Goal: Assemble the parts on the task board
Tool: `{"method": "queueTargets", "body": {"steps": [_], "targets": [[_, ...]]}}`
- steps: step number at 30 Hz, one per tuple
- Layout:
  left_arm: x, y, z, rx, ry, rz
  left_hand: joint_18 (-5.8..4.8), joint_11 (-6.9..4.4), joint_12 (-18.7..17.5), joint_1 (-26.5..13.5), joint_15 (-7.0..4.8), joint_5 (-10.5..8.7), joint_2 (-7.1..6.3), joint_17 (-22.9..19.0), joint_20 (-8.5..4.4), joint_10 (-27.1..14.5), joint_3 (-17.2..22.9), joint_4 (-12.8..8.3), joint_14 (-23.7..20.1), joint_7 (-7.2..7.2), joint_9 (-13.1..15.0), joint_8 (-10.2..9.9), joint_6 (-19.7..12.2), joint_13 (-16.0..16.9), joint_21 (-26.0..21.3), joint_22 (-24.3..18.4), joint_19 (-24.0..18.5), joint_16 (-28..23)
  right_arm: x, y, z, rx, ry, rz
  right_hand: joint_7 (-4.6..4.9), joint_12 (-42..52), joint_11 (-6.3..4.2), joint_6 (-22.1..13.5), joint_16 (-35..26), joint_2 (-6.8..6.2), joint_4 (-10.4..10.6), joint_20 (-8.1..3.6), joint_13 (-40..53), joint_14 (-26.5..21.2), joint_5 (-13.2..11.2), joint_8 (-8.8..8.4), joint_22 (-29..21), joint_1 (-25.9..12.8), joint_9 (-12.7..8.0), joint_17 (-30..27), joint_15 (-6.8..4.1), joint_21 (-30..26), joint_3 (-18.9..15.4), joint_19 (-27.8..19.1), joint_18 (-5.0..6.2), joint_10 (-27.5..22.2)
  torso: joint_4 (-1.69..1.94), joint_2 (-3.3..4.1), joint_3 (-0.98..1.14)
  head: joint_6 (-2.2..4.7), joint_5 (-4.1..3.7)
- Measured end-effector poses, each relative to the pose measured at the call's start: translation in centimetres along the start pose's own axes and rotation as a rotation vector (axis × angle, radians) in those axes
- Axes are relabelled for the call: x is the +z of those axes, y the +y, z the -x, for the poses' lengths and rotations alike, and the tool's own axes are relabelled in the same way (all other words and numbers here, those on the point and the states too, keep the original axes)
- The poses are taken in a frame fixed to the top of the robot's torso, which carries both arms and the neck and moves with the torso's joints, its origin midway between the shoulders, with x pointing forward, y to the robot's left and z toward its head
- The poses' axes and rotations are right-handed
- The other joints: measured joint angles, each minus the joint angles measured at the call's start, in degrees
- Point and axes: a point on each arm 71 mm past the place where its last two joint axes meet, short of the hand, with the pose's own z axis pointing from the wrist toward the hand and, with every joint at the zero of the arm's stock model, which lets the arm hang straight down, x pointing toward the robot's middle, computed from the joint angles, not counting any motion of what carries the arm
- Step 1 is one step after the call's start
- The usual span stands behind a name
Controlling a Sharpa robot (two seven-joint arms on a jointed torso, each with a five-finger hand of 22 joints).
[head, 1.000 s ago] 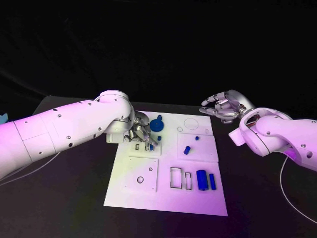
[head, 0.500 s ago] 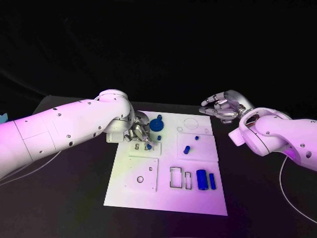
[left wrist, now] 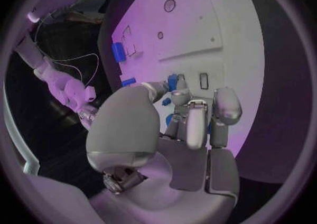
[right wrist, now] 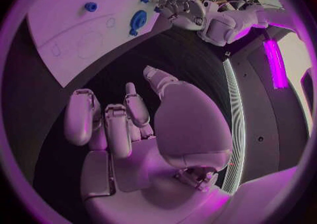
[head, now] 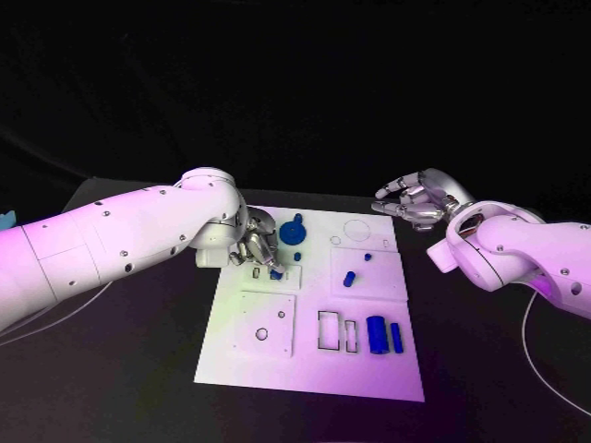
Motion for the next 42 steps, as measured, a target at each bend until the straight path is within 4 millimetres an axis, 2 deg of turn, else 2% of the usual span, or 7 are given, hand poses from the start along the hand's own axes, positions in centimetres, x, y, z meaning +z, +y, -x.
{"method": "queueTargets", "body": {"steps": [12,13,15,19,22,24,42], "targets": [[-1.2,0.9,-0.2,-0.066,-0.046,-0.022,0.0,-0.42,0.92,-2.58,-0.43,0.44,-1.2,0.0,-0.49,2.26,3.12,-1.81,0.01,-0.03,0.0,0.69,0.05,1.52,1.12,2.05,1.74,0.87,0.0,-0.1,0.1,-0.002,-0.001,-0.004,0.0,0.0,0.0,0.0,0.0,0.0,0.0,-0.21,0.0,0.0,0.0,0.0,-0.01,0.0,-0.01,0.04,0.0,0.0,0.0,-0.21,0.0,0.0,0.08,-0.01,0.04,0.21,0.21],[-1.3,1.0,-0.2,-0.074,-0.055,-0.025,0.0,-0.46,1.24,-3.14,-0.44,0.96,-1.68,0.0,-0.54,2.72,3.32,-1.61,0.01,-0.19,0.0,0.94,0.4,1.97,1.33,2.37,2.08,0.87,-0.1,-0.2,0.2,-0.002,-0.002,-0.004,0.0,0.0,0.0,0.0,0.0,0.0,0.0,-0.21,0.0,0.0,0.0,0.0,-0.01,0.0,-0.01,0.05,0.0,0.0,0.0,-0.21,0.0,0.0,0.08,-0.01,0.04,0.21,0.21],[-1.4,1.2,-0.3,-0.094,-0.075,-0.032,0.0,-0.71,1.27,-4.31,-0.44,2.05,-2.32,0.0,-0.61,2.99,6.06,-4.0,0.01,-0.13,0.0,1.08,0.56,2.4,1.36,2.83,2.25,0.87,-0.1,-0.2,0.2,-0.003,-0.002,-0.006,0.0,0.0,0.0,0.0,0.0,0.0,0.0,-0.21,0.0,0.0,0.0,0.0,-0.01,0.0,-0.01,0.05,0.0,0.0,0.0,-0.21,0.0,0.0,0.12,-0.01,0.05,0.22,0.22],[-1.6,1.6,-0.7,-0.13,-0.111,-0.041,0.01,-0.82,1.55,-6.07,-0.84,6.62,-3.01,0.0,-0.92,3.91,6.24,-3.87,0.01,-0.12,0.0,1.72,0.77,3.05,1.85,3.69,2.97,0.88,-0.1,-0.3,0.2,-0.003,-0.002,-0.008,0.0,0.0,0.0,0.0,0.0,0.0,0.0,-0.21,-0.09,0.0,0.0,0.23,-0.01,0.0,-0.02,0.04,0.0,0.0,0.0,-0.21,0.0,0.0,0.18,-0.02,0.05,0.23,0.29],[-1.6,1.7,-1.0,-0.15,-0.131,-0.047,-0.01,-1.03,1.87,-6.41,-0.84,8.2,-3.36,0.0,-1.11,4.11,6.24,-3.87,0.01,-0.25,0.01,1.79,1.3,3.45,2.04,4.21,3.17,1.13,-0.1,-0.5,0.2,-0.004,-0.002,-0.012,0.0,0.0,0.0,0.0,0.0,0.0,0.0,-0.21,-0.14,0.0,0.0,0.23,-0.01,0.0,-0.02,0.04,0.0,0.0,0.0,-0.21,0.0,0.0,0.21,-0.05,0.08,0.21,0.4],[-1.6,1.9,-1.3,-0.162,-0.145,-0.049,-0.9,-1.03,1.87,-6.65,-0.84,8.65,-3.13,0.0,-0.91,4.11,6.24,-3.87,0.01,-0.31,0.01,1.79,1.36,3.6,2.04,4.46,3.37,1.13,-0.2,-0.6,0.2,-0.004,-0.003,-0.014,0.0,0.0,0.0,0.0,0.0,0.0,0.0,-0.21,-0.14,0.0,0.0,0.23,-0.01,0.0,-0.02,0.04,0.0,-0.27,0.0,-0.21,0.0,0.0,0.24,-0.08,0.09,0.14,0.44],[-0.8,2.3,-2.5,-0.146,-0.184,-0.032,-0.9,-1.23,2.43,-7.92,-1.24,11.17,-3.83,0.0,-1.31,5.12,6.07,-4.05,0.0,-0.61,0.04,2.18,1.68,4.56,2.56,5.46,4.19,1.36,-0.2,-0.9,0.2,-0.003,-0.003,-0.02,0.0,-0.35,0.0,0.0,-0.24,0.0,0.04,-0.21,-0.38,0.0,0.13,0.23,0.02,0.0,-0.03,0.03,0.0,-0.5,0.0,-0.21,0.0,-0.42,0.3,-0.16,0.19,0.0,1.14]]}}
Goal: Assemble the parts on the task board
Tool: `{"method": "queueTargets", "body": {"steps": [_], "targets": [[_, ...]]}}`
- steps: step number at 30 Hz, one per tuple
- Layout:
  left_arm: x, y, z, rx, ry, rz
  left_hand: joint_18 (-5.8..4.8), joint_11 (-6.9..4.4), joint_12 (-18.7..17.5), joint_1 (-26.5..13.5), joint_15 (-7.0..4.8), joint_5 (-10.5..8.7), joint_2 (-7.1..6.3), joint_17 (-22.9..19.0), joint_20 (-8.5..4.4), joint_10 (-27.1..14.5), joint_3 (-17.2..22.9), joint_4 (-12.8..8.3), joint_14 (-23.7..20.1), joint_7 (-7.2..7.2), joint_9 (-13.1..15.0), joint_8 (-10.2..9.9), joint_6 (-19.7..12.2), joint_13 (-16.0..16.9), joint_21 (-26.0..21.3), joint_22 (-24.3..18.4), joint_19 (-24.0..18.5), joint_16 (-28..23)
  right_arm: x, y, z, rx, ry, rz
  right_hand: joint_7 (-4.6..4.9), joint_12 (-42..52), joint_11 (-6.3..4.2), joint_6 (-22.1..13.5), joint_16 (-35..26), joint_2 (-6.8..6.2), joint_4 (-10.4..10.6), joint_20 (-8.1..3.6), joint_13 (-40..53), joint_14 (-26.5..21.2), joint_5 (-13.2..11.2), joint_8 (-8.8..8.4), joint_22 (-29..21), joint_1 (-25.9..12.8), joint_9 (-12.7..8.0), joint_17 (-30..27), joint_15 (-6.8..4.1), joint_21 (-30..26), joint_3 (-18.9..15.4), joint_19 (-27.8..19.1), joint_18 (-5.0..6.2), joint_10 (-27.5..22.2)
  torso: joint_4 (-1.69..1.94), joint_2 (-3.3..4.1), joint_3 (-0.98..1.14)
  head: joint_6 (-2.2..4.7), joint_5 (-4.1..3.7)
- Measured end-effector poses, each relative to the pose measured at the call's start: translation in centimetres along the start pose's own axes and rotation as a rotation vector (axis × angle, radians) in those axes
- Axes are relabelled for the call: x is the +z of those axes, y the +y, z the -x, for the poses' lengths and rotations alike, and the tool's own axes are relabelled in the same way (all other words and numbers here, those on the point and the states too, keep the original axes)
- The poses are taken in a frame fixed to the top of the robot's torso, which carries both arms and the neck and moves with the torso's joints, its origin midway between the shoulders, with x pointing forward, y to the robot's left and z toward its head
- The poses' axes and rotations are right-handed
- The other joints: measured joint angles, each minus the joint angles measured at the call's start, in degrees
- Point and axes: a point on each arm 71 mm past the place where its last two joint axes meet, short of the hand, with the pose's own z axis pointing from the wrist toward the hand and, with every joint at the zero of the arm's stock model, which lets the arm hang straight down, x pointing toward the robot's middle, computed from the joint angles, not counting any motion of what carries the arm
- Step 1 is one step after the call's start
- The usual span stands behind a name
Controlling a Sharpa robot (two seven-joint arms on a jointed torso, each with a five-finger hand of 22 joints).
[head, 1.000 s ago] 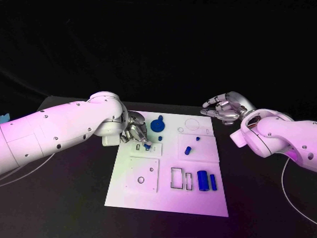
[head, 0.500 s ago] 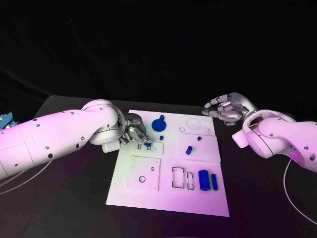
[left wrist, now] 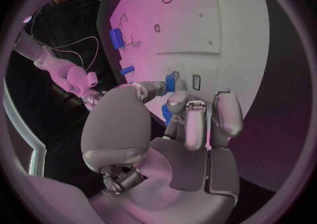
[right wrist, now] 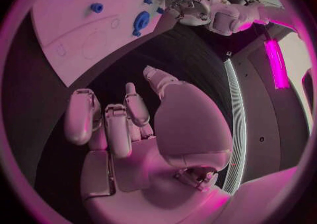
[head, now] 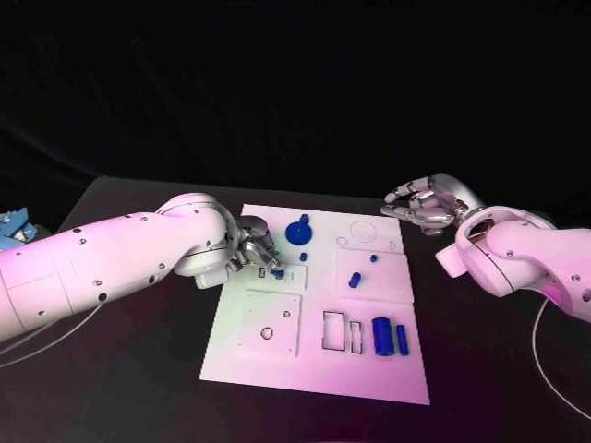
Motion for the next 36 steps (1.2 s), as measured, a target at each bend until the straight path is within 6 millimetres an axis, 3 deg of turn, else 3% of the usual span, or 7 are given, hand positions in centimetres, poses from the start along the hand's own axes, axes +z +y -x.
{"method": "queueTargets", "body": {"steps": [36], "targets": [[0.19,-0.24,-0.12,0.077,0.008,0.014,0.01,-0.31,0.5,-0.9,0.01,1.33,-0.9,0.04,-0.21,0.71,-0.3,-0.32,-0.01,-0.34,0.03,0.29,0.5,0.73,0.12,0.41,0.2,0.32,-0.02,-0.08,-0.03,0.0,0.001,-0.002,0.0,0.0,0.0,0.0,0.01,0.0,0.27,0.0,-0.1,0.0,0.09,0.0,-0.02,0.0,0.04,-0.02,0.0,-0.05,0.0,0.0,0.0,0.01,0.04,0.06,0.04,-0.03,-0.25]]}}
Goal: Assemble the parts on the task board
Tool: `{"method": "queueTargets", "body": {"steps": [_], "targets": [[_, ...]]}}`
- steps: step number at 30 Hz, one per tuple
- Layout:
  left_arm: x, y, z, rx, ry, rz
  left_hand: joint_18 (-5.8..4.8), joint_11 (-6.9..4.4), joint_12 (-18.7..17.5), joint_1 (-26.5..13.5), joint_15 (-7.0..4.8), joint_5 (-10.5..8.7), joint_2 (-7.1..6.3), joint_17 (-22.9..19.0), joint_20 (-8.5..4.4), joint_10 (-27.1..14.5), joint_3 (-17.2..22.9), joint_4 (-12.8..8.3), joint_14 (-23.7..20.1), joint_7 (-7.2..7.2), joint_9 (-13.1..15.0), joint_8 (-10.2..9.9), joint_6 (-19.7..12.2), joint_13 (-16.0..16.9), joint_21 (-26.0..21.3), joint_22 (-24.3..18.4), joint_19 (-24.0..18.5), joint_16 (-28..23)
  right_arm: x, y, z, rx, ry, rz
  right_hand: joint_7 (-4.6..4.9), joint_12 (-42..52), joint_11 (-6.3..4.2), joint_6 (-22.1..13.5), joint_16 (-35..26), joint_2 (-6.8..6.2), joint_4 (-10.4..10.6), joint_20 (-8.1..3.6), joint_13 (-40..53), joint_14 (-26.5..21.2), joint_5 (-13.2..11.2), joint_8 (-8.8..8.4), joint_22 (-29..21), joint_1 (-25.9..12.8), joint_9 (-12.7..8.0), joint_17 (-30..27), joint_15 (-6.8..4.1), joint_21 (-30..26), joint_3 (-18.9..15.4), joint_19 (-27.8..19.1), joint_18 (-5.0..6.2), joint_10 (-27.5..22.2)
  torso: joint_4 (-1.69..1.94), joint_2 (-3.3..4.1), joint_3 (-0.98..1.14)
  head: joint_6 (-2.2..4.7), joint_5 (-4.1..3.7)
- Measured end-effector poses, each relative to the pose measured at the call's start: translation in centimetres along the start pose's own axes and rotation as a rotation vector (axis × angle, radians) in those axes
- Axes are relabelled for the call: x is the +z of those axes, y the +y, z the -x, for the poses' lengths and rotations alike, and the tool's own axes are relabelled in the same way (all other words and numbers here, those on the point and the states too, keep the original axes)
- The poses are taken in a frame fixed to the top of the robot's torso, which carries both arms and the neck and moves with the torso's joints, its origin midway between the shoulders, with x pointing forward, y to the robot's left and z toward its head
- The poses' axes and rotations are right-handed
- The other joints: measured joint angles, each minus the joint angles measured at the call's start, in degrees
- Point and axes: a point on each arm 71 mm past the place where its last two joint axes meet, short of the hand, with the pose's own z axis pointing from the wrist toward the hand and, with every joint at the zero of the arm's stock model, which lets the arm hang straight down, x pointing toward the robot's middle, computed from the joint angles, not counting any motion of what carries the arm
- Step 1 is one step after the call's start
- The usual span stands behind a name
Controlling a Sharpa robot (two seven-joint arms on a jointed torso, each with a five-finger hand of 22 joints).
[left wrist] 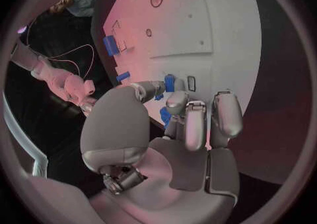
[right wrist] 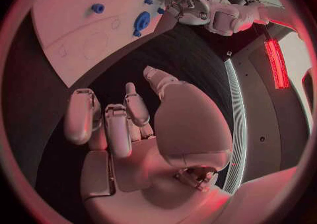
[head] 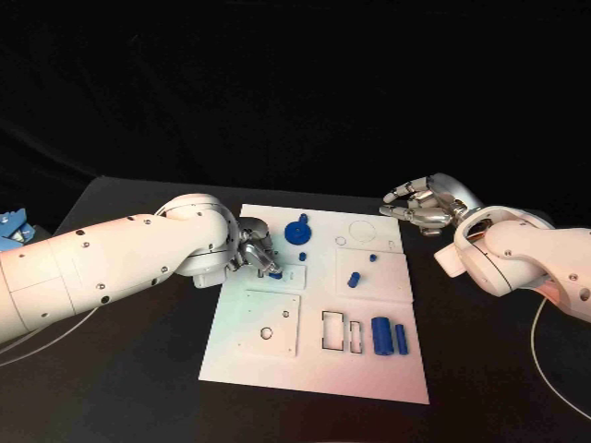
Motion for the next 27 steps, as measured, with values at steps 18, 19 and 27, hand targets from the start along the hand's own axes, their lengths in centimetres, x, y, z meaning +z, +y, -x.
{"method": "queueTargets", "body": {"steps": [18,19,27], "targets": [[0.24,-0.3,0.0,0.013,0.014,0.004,0.0,-0.3,0.78,-1.05,-0.42,0.58,0.61,-0.01,0.0,1.14,1.09,-1.09,0.0,0.21,5.87,0.48,0.21,1.09,0.21,0.15,-0.01,0.23,0.01,-0.02,-0.04,0.0,0.001,0.0,0.0,0.0,0.0,0.0,0.0,0.0,0.0,0.0,0.0,0.0,0.0,0.0,-0.01,0.0,-0.01,-0.01,0.0,0.0,0.0,0.0,0.0,0.0,-0.03,0.03,0.03,-0.14,-0.04],[0.26,-0.34,0.0,0.014,0.015,0.005,-0.01,-0.31,0.83,-1.07,-0.42,0.58,0.63,-0.01,0.0,1.14,1.1,-1.09,0.0,0.2,7.0,0.49,0.21,1.29,0.21,0.15,-0.01,0.39,0.01,-0.02,-0.04,0.0,0.0,0.0,0.0,0.0,0.0,0.0,0.0,0.0,0.0,0.0,0.0,0.0,0.0,0.0,-0.02,0.0,-0.01,0.0,0.0,0.0,0.0,0.0,0.0,0.0,-0.03,0.03,0.03,-0.15,-0.06],[0.4,-0.61,0.06,0.024,0.026,0.008,0.0,-0.75,2.0,-2.36,-0.62,0.59,1.3,-0.01,-0.21,2.39,0.94,-1.25,-0.2,0.2,8.61,0.84,0.67,2.89,0.21,0.12,0.21,0.79,0.05,0.0,-0.09,0.0,0.001,0.0,0.0,0.0,0.0,0.0,0.0,0.0,0.0,0.0,0.0,0.0,0.0,0.0,-0.02,0.0,-0.02,-0.01,0.0,0.0,0.0,0.0,0.0,0.0,0.0,0.03,0.07,-0.22,-0.12]]}}
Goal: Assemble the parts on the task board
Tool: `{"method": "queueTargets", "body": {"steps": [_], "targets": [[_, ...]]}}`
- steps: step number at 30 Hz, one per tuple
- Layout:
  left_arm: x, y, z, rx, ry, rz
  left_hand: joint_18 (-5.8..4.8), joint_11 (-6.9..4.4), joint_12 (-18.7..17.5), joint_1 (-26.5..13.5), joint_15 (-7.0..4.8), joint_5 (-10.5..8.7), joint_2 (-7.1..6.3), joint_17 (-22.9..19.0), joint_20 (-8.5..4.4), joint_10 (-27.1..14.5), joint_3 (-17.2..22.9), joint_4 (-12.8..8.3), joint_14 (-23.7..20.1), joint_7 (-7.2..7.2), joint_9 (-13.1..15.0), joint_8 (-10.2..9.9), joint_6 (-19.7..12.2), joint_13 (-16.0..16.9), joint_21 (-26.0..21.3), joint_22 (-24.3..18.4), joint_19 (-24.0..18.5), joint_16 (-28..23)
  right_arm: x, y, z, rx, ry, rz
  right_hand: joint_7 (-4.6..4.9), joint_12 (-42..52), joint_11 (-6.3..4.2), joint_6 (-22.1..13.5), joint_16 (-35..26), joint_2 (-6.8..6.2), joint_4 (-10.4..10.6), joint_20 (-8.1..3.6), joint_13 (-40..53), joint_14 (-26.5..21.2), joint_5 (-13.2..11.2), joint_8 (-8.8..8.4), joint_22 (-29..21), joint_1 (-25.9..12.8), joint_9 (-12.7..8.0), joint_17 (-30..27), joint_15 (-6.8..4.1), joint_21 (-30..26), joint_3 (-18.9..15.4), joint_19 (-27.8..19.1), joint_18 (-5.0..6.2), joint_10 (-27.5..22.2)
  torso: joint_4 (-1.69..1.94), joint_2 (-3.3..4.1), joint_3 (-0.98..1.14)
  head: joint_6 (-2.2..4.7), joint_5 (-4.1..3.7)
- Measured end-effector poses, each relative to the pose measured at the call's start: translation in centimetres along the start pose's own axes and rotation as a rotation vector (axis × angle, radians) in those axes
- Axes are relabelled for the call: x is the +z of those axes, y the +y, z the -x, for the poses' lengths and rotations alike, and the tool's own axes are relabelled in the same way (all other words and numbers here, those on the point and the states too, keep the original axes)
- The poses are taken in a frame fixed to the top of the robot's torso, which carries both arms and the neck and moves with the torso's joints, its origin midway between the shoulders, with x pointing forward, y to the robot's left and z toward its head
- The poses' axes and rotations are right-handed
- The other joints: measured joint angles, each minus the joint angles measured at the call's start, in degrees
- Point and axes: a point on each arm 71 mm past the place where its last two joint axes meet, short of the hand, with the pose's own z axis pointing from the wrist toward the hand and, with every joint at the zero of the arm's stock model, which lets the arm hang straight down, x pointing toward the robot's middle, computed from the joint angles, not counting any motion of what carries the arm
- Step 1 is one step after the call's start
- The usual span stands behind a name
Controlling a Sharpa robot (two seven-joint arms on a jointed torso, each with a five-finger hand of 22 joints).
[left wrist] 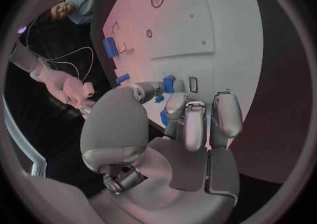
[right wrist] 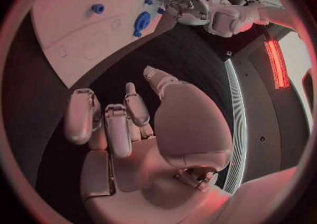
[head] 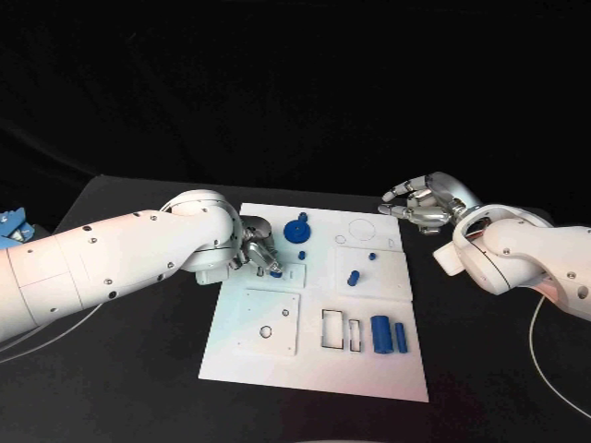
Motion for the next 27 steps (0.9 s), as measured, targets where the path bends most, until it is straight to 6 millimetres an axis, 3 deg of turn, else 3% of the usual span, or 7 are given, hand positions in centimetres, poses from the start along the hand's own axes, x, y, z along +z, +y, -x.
{"method": "queueTargets", "body": {"steps": [9,27], "targets": [[0.18,-0.27,0.1,0.008,0.008,0.005,0.0,-0.26,0.57,-0.64,-0.21,-0.01,0.24,0.0,-0.2,0.69,0.0,0.0,0.21,-0.17,0.17,0.2,0.39,0.83,0.0,0.37,0.2,0.0,0.02,0.0,-0.03,0.0,0.0,0.0,0.0,0.0,0.0,0.0,0.0,-0.25,0.0,0.0,0.0,0.0,0.0,0.39,0.01,-0.25,-0.01,0.0,0.0,0.0,0.0,0.0,0.0,0.0,0.0,0.0,0.0,-0.05,-0.01],[0.48,-0.56,0.23,0.019,0.018,0.017,0.0,-0.58,1.05,-2.54,-0.62,-0.93,2.14,-0.01,-0.6,1.41,-0.17,-0.17,0.21,-0.41,0.18,0.27,1.0,1.88,0.19,1.24,1.03,0.21,0.0,0.0,-0.04,0.0,0.001,0.0,0.0,0.0,0.0,0.0,0.0,-0.23,0.0,0.0,0.0,0.0,0.0,0.44,0.03,-0.23,-0.02,0.04,0.0,0.0,0.0,0.0,0.0,0.0,0.03,-0.03,-0.05,0.01,-0.15]]}}
